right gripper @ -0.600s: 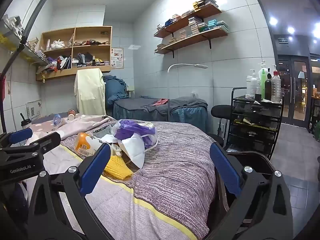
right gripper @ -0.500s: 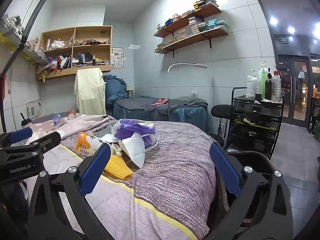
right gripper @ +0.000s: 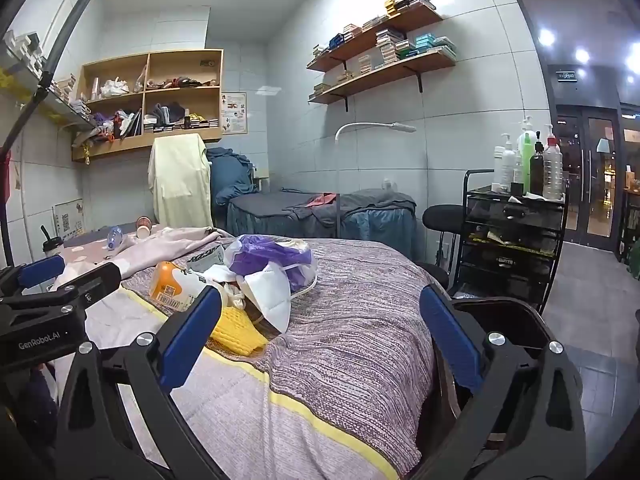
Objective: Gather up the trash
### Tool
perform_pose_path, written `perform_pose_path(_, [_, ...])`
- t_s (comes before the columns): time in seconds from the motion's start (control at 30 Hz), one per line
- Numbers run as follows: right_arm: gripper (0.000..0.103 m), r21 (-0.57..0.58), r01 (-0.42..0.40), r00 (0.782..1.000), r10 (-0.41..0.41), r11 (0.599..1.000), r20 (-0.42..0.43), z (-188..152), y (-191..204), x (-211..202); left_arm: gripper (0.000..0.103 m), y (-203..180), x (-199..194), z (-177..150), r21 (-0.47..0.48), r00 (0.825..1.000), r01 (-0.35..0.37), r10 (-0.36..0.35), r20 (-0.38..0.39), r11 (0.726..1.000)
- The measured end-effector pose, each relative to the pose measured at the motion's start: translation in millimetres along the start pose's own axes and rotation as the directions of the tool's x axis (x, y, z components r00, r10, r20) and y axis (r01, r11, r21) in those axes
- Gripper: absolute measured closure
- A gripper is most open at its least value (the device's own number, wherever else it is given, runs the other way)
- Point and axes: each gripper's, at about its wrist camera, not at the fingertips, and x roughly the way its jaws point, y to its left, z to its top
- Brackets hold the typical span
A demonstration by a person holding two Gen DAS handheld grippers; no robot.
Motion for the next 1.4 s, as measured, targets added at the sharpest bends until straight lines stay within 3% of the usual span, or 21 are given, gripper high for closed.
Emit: perform_pose_path(1.4, [0.005, 0.001, -0.009, 1.0, 0.009, 1.0, -0.026, -2.0, 1.7, 2.3, 0.006, -7.2, -1.1, -5.5, 0.005, 1.0, 0.006, -0.006, -0.009, 1.0])
